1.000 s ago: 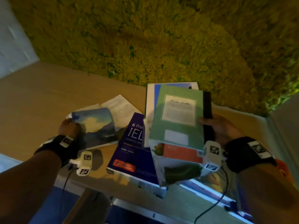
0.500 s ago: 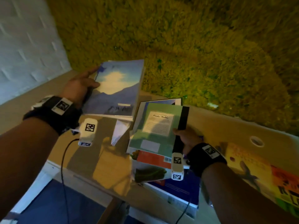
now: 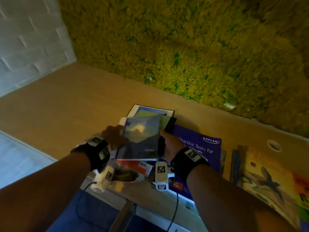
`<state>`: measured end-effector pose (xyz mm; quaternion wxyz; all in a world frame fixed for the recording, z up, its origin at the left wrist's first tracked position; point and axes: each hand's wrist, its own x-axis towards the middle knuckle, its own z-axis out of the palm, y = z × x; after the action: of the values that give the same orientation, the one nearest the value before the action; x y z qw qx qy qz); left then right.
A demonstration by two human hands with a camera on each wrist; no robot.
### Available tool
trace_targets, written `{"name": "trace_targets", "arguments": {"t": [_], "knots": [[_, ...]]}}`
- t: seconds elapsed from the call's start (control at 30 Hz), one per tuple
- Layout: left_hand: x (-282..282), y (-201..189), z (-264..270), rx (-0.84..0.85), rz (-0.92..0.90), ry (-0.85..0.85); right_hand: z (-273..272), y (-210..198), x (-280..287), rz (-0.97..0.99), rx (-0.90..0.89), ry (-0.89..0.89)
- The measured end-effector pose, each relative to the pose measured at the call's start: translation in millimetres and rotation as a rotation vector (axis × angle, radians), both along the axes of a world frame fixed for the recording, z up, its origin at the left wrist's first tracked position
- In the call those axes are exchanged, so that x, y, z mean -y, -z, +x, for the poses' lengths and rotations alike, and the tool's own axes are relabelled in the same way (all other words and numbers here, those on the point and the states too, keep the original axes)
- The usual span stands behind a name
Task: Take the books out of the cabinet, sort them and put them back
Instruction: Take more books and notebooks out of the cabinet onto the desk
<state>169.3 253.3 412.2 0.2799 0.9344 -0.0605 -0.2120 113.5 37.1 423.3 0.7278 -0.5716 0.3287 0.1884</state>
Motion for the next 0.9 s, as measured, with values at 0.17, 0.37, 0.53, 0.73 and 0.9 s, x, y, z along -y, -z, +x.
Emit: {"name": "trace_targets", "arguments": {"t": [0.17,0.37,0.53,0.73,0.9], "knots": [[-38,66,26,0.194,0.012,-0.084,0,-3,-12,-0.308,-0.014,-0.324],[-36,89,2,0.265,-0.022,-0.214,-56,-8,0,-0.308,0.081,-0.406],[42,50,-112,0.649,-0.179,0.131,-140,8,28,-0.287,0.121,-0.387],[102,72,-249,0.525,-0.523,0.515,-273,39,83,-0.323,0.075,-0.267],[127,146,-324,0.074,-0.389,0.529,-405,116,134,-0.257,-0.117,-0.056]]}}
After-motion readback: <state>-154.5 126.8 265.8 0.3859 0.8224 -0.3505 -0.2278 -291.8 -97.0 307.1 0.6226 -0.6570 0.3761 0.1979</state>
